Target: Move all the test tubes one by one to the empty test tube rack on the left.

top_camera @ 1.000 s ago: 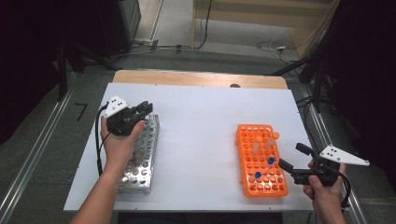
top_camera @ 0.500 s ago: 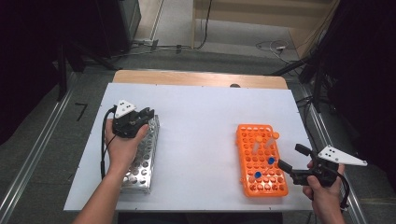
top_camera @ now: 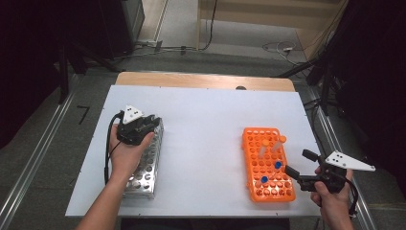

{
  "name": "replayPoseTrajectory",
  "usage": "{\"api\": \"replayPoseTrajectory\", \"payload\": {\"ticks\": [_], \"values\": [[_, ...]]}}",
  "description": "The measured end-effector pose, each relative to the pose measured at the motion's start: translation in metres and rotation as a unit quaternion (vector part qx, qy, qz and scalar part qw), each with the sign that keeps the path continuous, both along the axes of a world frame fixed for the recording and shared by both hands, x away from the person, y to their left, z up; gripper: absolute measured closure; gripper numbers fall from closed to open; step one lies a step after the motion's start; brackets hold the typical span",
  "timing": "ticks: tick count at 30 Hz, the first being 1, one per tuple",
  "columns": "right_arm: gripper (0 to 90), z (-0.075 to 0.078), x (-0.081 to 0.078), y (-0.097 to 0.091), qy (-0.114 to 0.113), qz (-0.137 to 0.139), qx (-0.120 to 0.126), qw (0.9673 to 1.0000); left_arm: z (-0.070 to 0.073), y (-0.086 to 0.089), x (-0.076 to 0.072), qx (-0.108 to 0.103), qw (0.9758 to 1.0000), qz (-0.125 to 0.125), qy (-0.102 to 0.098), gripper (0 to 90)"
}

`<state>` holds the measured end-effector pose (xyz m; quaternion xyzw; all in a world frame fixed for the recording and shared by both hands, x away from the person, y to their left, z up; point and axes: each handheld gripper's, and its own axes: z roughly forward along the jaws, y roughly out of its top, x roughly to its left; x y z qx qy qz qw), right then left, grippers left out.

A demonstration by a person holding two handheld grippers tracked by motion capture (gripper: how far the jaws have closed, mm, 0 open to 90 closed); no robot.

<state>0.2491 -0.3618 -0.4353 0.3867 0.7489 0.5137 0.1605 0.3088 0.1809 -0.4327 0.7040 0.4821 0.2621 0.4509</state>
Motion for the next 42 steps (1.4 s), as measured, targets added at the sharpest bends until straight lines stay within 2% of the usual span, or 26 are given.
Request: {"api": "replayPoseTrajectory", "payload": {"ticks": [2,5,12,18,24,27,32,42], "values": [[0.0,0.0,0.0,0.0,0.001,0.004,0.0,1.0,0.001,0.0,-0.001,-0.01,1.0,-0.001,0.002,64.6],[0.0,-0.001,-0.002,0.0,0.002,0.011,-0.003,0.9999,0.004,0.001,-0.004,-0.027,0.9996,-0.01,0.008,60.2],[5.0,-0.002,-0.005,-0.004,0.001,0.032,0.012,0.9994,0.014,-0.003,-0.019,-0.06,0.9976,-0.034,-0.008,29.8],[14.7,-0.008,-0.005,0.003,0.011,0.054,0.006,0.9985,0.024,-0.012,-0.037,-0.079,0.9948,-0.06,-0.022,12.1],[24.4,-0.017,-0.003,0.013,0.028,0.082,-0.005,0.9962,0.027,-0.025,-0.057,-0.083,0.9919,-0.09,-0.033,3.4],[28.0,-0.02,-0.003,0.017,0.032,0.088,-0.007,0.9956,0.026,-0.03,-0.067,-0.089,0.9896,-0.108,-0.035,0.1],[35.2,-0.025,-0.002,0.021,0.039,0.094,-0.014,0.9947,0.022,-0.037,-0.082,-0.103,0.9865,-0.121,-0.04,0.0],[52.2,-0.037,0.002,0.024,0.049,0.087,-0.048,0.9938,0.012,-0.054,-0.095,-0.09,0.9845,-0.148,-0.027,0.0]]}}
